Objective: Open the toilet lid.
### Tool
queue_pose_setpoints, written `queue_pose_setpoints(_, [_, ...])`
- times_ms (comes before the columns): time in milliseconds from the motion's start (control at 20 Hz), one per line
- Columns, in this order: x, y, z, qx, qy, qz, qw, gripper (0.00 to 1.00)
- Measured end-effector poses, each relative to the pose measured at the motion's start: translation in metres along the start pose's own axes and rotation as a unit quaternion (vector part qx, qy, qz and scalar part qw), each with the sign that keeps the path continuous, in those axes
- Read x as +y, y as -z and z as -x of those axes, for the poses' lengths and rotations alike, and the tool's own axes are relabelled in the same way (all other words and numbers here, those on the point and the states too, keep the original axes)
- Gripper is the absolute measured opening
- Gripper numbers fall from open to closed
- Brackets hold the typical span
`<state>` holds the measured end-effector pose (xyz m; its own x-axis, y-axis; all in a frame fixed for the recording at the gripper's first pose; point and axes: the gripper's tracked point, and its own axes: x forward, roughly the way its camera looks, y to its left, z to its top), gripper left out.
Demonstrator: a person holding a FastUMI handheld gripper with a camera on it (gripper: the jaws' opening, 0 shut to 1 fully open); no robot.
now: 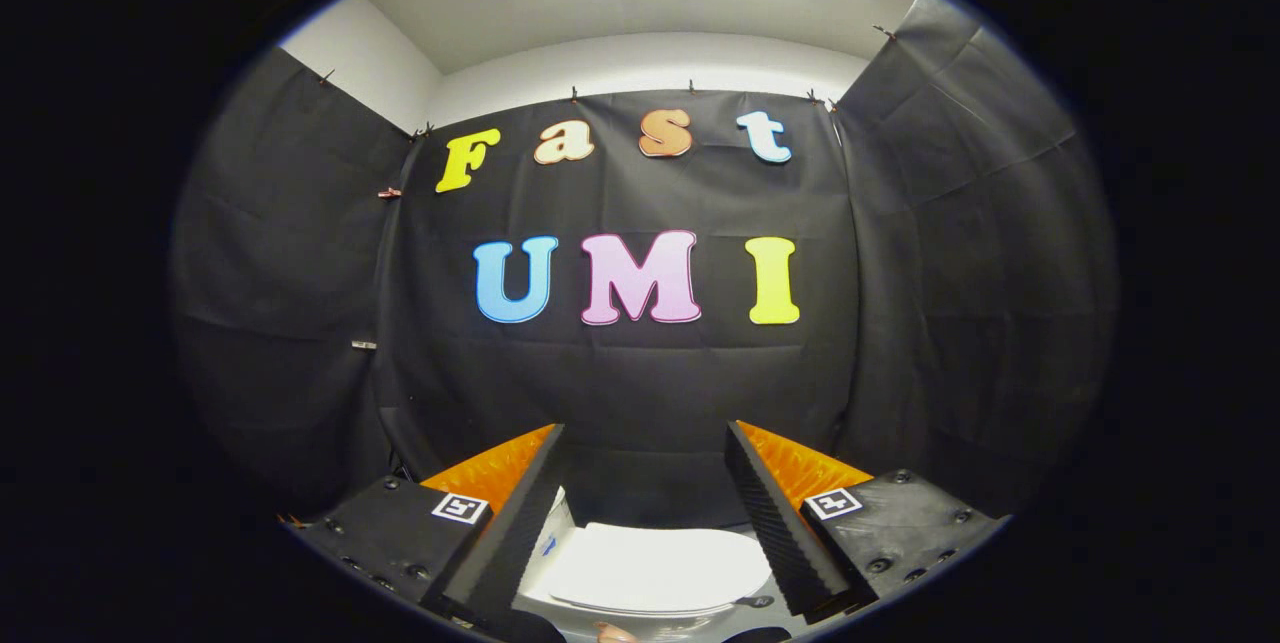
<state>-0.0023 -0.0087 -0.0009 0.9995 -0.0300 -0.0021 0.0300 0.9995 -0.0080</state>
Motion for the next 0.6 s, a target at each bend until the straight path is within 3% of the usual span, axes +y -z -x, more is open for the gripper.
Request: queue_pose_setpoints(600, [-0.039,0.011,-0.002,0.013,0.038,-0.017,0.999,0.99])
